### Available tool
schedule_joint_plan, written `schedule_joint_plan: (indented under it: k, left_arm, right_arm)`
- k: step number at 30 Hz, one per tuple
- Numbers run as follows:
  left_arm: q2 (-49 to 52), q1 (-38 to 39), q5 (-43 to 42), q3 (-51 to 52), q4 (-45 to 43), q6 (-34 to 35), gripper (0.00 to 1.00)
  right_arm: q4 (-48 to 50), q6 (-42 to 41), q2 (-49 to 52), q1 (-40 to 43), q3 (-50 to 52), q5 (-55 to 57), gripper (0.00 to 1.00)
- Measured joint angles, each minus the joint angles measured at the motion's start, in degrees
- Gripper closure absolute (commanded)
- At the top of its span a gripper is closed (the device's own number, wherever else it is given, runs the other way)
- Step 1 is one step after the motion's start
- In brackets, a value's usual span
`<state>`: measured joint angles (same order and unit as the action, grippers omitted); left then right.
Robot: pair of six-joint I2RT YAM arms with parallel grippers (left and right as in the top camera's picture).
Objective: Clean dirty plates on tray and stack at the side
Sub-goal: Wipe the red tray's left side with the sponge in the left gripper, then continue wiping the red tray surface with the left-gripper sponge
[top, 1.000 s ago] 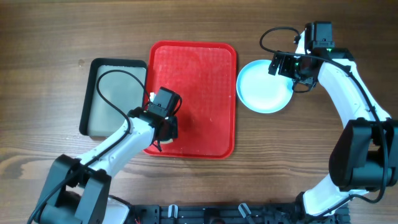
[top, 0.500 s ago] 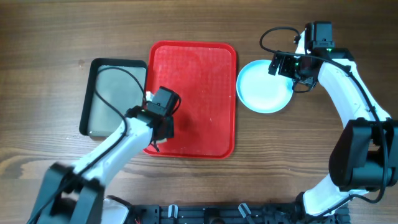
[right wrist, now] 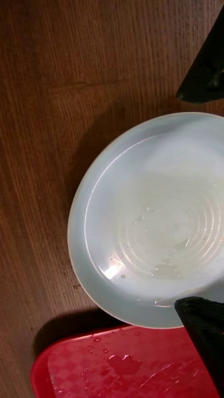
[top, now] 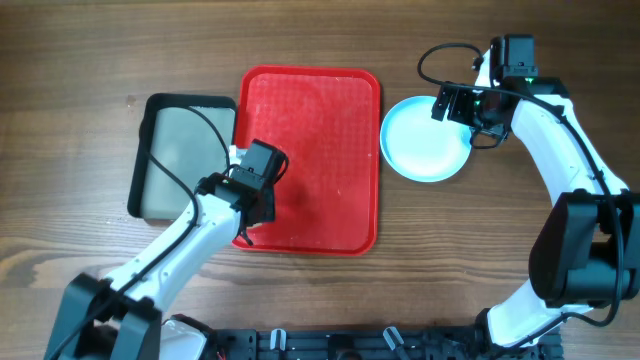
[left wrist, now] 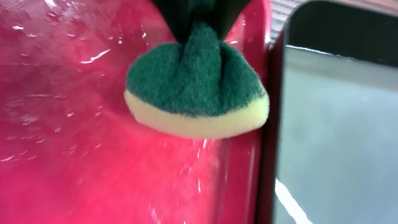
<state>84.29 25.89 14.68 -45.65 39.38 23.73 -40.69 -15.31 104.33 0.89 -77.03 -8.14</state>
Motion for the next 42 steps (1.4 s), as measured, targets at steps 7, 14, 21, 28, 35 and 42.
schedule_joint_plan:
  k: [7,14,21,28,35,42]
  left_arm:
    - [1.70,0.00,-1.70,0.39,-1.22,0.48,0.56]
    - [1.84,0.00,-2.16,1.73,-1.27,0.61,0.66]
    - [2.89,0.00,-2.12,2.05,-1.40,0.61,0.96]
    - [2.89,0.00,-2.10,2.05,-1.25,0.61,0.96]
    - [2.29,0.00,-2.12,0.98,1.84,-0.09,0.96]
    - [-1.40,0.00,-2.10,-0.66,2.91,-0.48,0.96]
  right_arm:
    - [0.02,0.00,0.00,0.00,0.00,0.00,0.01]
    - [0.04,0.00,0.00,0.00,0.00,0.00,0.00]
    - [0.04,0.00,0.00,0.00,0.00,0.00,0.01]
    - [0.04,0.00,0.00,0.00,0.00,0.00,0.01]
    - [0.04,0.00,0.00,0.00,0.00,0.00,0.00]
    - [0.04,0.00,0.00,0.00,0.00,0.00,0.00]
